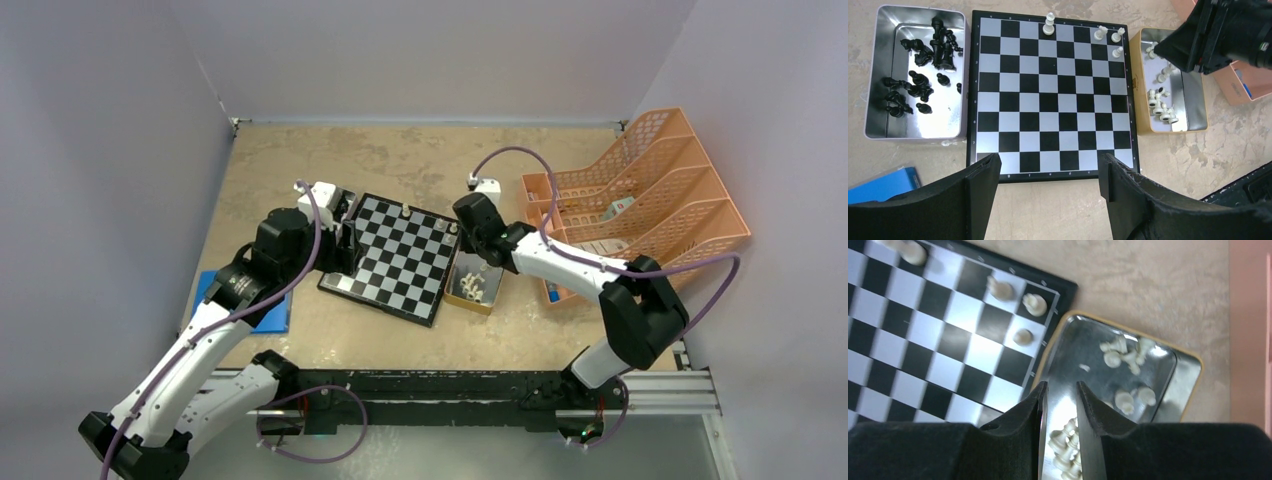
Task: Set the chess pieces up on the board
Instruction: Pick up the chess piece from the storage box.
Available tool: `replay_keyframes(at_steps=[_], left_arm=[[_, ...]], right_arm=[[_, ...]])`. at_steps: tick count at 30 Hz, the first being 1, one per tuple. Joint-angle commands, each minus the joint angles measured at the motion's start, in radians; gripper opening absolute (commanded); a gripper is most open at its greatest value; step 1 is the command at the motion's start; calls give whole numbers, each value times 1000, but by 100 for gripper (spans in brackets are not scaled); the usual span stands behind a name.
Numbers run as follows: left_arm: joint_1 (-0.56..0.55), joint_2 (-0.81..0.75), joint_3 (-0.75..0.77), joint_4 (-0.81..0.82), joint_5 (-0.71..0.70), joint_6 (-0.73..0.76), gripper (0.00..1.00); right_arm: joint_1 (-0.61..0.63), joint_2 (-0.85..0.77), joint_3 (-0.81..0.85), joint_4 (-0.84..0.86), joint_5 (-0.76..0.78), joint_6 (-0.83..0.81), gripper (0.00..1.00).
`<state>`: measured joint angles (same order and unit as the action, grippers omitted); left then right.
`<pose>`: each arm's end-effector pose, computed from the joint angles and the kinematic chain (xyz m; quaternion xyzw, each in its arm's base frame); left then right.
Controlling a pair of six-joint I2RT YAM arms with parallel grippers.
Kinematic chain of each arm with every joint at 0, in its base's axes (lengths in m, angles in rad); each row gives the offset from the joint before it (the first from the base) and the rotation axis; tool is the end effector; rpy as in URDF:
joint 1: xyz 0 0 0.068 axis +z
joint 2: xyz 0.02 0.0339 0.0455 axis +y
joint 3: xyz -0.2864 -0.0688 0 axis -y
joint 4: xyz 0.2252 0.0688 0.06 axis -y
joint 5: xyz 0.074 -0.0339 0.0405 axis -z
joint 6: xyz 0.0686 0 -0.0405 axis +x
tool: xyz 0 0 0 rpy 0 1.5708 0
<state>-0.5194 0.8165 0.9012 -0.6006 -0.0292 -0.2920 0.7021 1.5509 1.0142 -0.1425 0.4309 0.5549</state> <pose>0.1462 -0.0813 0.3307 0.0907 0.8593 -0.1870 0.4674 0.2816 0.2007 0.2506 0.0271 0.8858 0.0916 0.4541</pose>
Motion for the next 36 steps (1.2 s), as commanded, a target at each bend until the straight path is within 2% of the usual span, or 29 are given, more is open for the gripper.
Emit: replay_keyframes(at_steps=[1, 14, 21, 36], left_arm=[[1, -14, 2, 31, 11, 11, 71], [1, -26, -3, 37, 23, 13, 71], [1, -24, -5, 42, 25, 14, 71], [1, -34, -5, 39, 40, 11, 71]], right_arm=[[5, -23, -48, -35, 49, 58, 30], [1, 39, -87, -38, 39, 88, 29], [-6, 88, -66, -83, 111, 81, 30], [-12, 82, -79, -114, 82, 112, 30]])
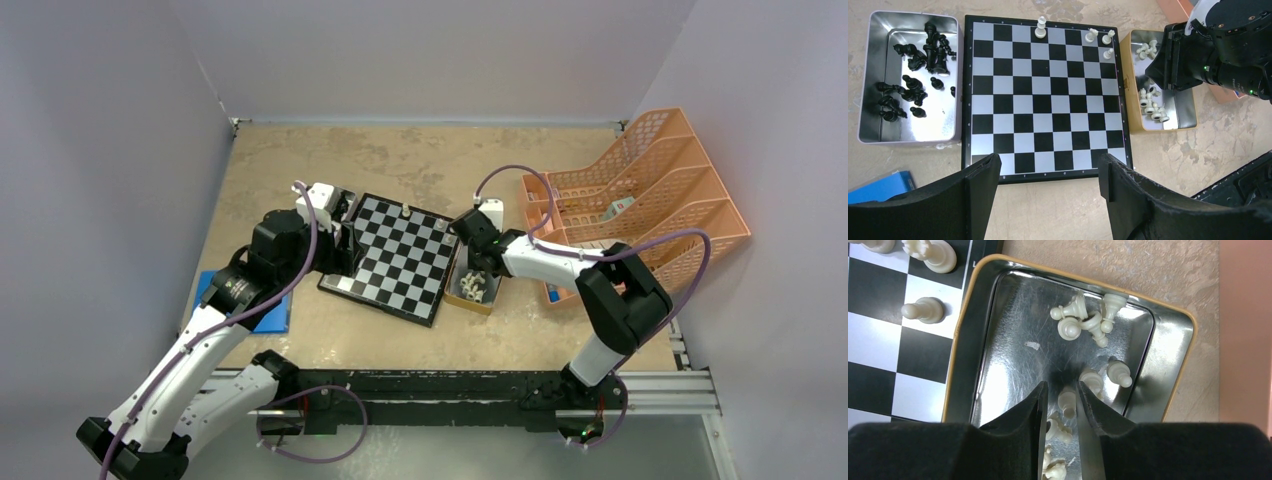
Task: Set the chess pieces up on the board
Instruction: Pick up the chess piece from the storage box.
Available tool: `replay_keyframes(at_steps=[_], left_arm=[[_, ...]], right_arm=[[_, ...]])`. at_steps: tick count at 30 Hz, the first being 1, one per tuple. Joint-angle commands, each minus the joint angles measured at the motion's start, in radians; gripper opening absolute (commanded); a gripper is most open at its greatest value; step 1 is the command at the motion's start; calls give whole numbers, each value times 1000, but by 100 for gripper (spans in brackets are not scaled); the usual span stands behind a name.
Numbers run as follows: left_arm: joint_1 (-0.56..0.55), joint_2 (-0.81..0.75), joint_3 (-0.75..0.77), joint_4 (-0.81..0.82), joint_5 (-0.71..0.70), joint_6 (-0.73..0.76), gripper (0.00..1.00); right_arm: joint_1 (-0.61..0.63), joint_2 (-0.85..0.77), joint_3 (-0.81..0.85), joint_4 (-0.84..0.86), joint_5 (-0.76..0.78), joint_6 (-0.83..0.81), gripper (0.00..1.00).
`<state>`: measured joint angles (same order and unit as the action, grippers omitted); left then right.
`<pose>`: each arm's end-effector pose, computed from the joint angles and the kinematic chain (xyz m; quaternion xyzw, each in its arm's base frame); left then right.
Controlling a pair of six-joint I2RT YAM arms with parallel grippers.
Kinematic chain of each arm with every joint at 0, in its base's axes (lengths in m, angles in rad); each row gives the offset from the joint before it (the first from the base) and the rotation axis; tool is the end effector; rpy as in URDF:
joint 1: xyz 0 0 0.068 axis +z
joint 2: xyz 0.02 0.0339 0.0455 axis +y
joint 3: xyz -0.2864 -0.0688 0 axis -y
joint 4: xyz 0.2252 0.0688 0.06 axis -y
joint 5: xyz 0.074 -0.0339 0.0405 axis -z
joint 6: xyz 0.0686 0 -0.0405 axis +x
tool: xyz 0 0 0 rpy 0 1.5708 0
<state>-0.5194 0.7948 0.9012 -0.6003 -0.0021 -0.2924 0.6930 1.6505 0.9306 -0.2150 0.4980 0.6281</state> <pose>0.1411 -0.0805 0.3339 0.0967 0.8530 -0.2017 0.4715 0.2759 0.1865 0.1876 0.0471 0.9226 0.0010 0.3829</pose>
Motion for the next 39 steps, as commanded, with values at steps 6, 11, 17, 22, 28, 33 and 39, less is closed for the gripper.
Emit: replay_keyframes(at_steps=[6, 11, 17, 22, 28, 33, 39], left_arm=[[1, -18, -7, 41, 14, 12, 71], [1, -20, -5, 39, 9, 10, 71], [2, -31, -6, 37, 4, 9, 71], [2, -32, -8, 37, 4, 7, 71], [2, -26, -8, 36, 4, 7, 71], [1, -20, -7, 33, -20, 5, 71], [1, -20, -7, 33, -27, 6, 72]], right_arm=[[-4, -39, 6, -63, 5, 41, 30], [-4, -26, 9, -49, -5, 26, 27], [-2, -30, 13, -35, 2, 10, 18], [-1, -59, 10, -38, 3, 5, 15], [-1, -112, 22, -58, 11, 1, 14], [0, -160, 57, -73, 11, -20, 14], [0, -167, 120, -2, -51, -80, 13]])
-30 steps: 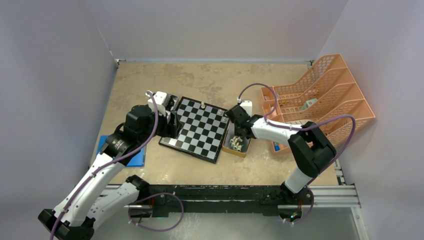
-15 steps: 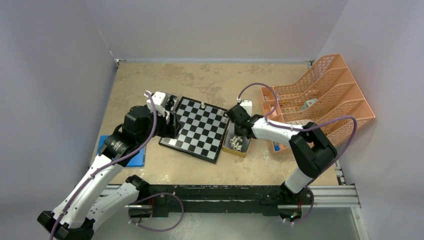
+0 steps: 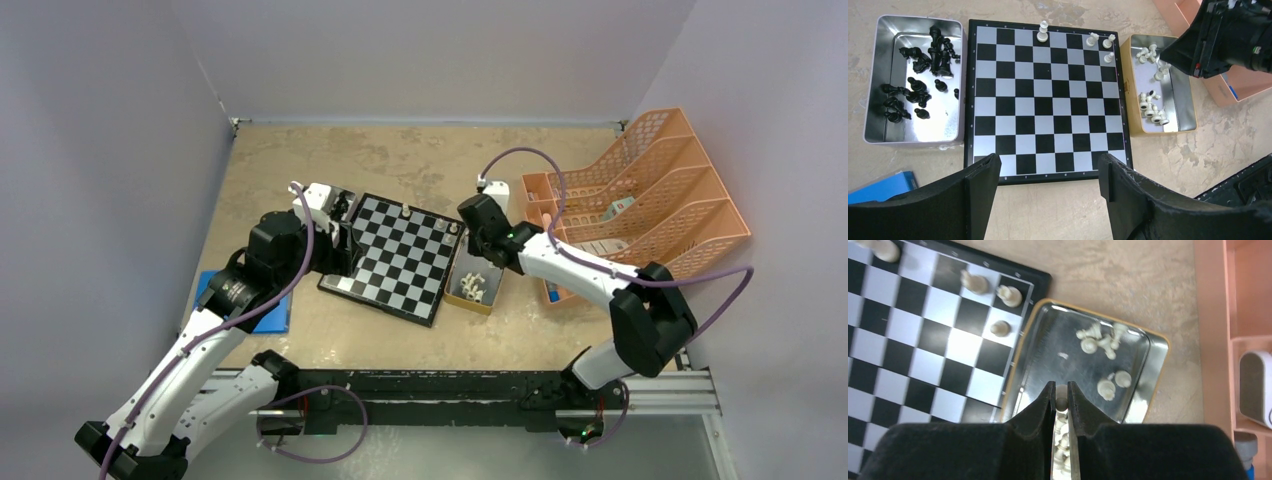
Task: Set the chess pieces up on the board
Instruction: Pick up the chess piece from the storage box, then place the chess piece on the chessboard.
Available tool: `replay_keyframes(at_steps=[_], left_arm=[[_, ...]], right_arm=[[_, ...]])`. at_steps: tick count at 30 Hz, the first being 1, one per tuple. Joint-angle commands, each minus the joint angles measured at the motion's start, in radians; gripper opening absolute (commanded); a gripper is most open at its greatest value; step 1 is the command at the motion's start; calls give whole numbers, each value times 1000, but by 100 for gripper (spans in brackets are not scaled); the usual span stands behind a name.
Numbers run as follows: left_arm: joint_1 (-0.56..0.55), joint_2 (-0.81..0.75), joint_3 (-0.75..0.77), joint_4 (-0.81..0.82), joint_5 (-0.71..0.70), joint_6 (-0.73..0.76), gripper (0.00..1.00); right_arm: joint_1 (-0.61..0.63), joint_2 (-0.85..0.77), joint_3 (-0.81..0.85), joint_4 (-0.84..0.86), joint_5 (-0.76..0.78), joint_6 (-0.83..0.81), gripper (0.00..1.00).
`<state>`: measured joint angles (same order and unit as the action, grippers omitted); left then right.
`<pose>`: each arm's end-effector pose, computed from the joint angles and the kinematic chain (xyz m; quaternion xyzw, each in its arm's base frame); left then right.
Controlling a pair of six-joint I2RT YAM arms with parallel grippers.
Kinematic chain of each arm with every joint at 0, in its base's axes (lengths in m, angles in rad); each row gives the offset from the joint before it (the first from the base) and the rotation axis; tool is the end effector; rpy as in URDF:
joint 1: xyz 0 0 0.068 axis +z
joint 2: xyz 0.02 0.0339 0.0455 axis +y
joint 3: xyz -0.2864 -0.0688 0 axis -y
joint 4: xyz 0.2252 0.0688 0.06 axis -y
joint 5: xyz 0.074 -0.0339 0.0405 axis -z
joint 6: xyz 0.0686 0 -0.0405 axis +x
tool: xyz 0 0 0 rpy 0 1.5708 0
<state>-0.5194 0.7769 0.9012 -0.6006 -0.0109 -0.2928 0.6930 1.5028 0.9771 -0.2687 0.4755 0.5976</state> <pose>0.1380 -0.0780 0.3364 0.0937 0.8488 -0.2013 0.4798 0.2663 0.1803 0.2418 0.0462 0.9028 0.0471 0.4250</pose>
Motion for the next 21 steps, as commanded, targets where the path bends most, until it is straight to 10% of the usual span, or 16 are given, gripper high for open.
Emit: replay_keyframes(at_steps=[1, 21], left_arm=[[1, -4, -7, 33, -18, 6, 72], [1, -8, -5, 30, -47, 2, 72]], right_arm=[[-1, -13, 81, 67, -36, -60, 14], [56, 261, 306, 140, -107, -125, 14]])
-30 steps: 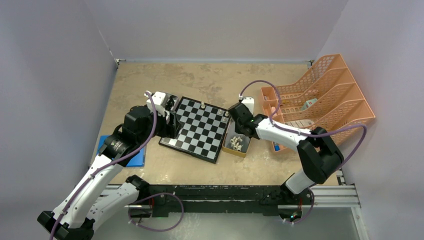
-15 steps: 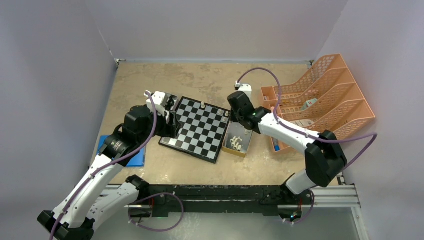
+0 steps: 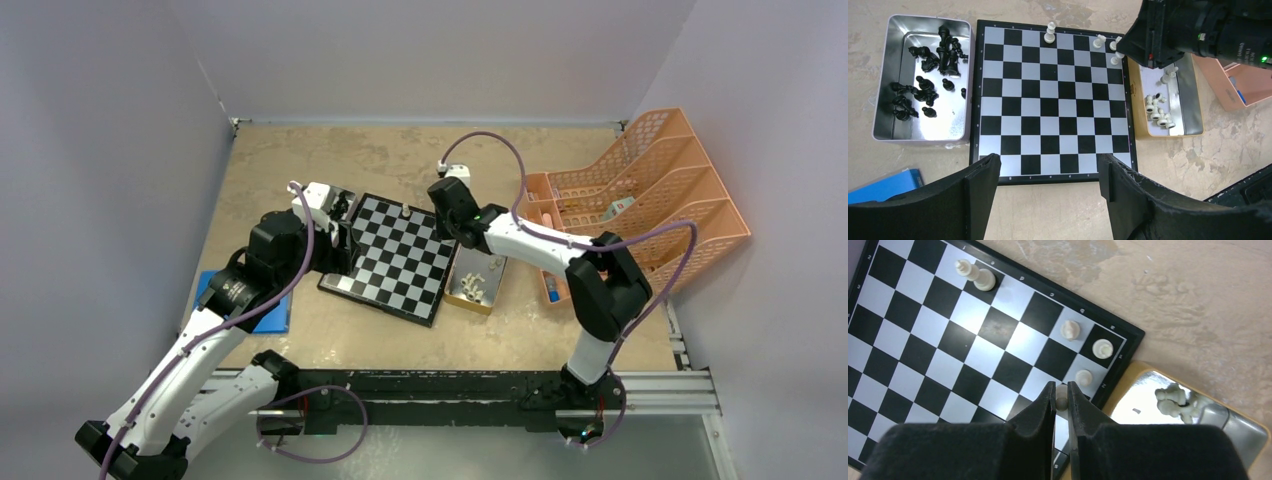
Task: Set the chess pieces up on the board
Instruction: Place the chess piece on the chessboard.
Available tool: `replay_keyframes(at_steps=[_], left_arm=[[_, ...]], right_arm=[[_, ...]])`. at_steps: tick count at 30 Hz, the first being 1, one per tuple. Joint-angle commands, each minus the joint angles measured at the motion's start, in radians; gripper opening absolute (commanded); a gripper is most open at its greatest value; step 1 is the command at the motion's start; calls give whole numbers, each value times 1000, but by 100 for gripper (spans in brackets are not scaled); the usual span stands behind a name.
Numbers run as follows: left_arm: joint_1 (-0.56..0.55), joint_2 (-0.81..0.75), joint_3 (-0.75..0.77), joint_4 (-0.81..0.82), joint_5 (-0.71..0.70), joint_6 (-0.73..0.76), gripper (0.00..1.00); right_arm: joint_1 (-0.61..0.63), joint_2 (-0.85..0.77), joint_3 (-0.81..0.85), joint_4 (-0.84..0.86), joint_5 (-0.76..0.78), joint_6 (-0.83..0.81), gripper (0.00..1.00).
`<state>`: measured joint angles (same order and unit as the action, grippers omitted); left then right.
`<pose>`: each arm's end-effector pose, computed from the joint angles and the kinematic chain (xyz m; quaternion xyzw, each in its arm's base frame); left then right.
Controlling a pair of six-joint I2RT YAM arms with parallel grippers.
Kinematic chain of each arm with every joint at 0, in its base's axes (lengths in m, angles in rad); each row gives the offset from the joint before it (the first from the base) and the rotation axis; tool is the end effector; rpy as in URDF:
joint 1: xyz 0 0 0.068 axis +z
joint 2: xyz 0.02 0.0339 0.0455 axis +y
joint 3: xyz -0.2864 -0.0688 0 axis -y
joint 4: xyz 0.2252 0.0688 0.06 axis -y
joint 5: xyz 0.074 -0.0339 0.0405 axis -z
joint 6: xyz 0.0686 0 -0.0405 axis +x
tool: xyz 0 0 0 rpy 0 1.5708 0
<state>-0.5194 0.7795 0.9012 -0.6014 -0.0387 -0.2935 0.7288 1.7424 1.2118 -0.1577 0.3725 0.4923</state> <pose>0.1394 -0.0766 0.3359 0.0864 0.8504 -0.1899 0.4831 0.3150 0.2478 0.2459 -0.0263 0.8917 0.1034 0.4399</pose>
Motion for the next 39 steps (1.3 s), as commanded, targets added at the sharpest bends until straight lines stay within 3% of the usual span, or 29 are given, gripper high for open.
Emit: replay_keyframes(at_steps=[1, 15, 39], left_arm=[[1, -11, -7, 31, -20, 2, 72], [1, -5, -5, 34, -6, 2, 72], [1, 10, -4, 34, 4, 4, 72]], right_arm=[[24, 34, 86, 23, -2, -20, 14], [34, 173, 176, -27, 60, 9, 15], [34, 222, 186, -29, 70, 28, 20]])
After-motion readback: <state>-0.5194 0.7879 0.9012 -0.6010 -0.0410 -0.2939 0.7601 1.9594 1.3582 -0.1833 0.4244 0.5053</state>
